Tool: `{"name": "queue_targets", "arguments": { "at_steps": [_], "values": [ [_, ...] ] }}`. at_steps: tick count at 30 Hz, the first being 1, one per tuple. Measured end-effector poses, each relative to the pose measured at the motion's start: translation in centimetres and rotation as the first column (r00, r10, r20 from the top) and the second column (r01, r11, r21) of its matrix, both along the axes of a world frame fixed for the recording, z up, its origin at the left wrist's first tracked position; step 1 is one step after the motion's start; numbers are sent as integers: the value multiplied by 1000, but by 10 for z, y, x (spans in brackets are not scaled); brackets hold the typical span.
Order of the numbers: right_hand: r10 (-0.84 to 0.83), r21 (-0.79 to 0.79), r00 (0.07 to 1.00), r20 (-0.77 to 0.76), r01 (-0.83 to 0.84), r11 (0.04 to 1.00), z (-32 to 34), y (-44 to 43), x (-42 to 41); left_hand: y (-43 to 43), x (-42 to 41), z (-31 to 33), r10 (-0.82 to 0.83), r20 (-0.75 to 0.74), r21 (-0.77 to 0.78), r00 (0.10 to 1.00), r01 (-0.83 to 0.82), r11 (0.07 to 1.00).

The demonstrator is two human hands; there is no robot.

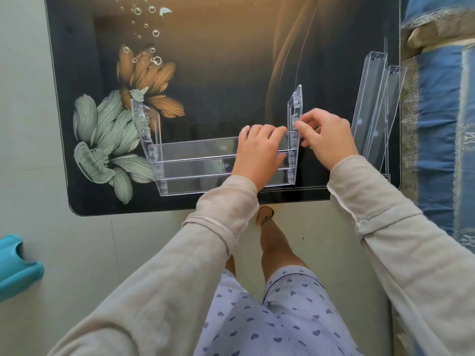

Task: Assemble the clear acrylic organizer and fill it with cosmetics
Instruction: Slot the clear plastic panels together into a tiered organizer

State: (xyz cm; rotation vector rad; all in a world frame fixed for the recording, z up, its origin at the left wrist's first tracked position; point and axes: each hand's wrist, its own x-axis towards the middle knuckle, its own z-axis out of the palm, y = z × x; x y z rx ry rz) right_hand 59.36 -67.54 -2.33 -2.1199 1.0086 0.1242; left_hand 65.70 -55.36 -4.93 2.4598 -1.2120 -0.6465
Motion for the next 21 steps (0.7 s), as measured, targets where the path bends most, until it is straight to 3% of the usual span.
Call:
{"name": "queue_targets", "arguments": {
  "at_steps": [3, 13, 21],
  "values": [
    [76, -21, 996, -55, -78, 997, -2, -7, 3, -4, 1, -5, -12, -11, -12, 1000, 12, 1000],
    [67, 6, 997, -36, -67, 998, -5, -7, 3, -4, 2, -5, 19, -26, -63, 999, -21, 998],
    [89, -10, 995, -48, -90, 996, -4, -8, 6, -2, 9, -3, -11, -119, -49, 993, 5, 999]
  ]
}}
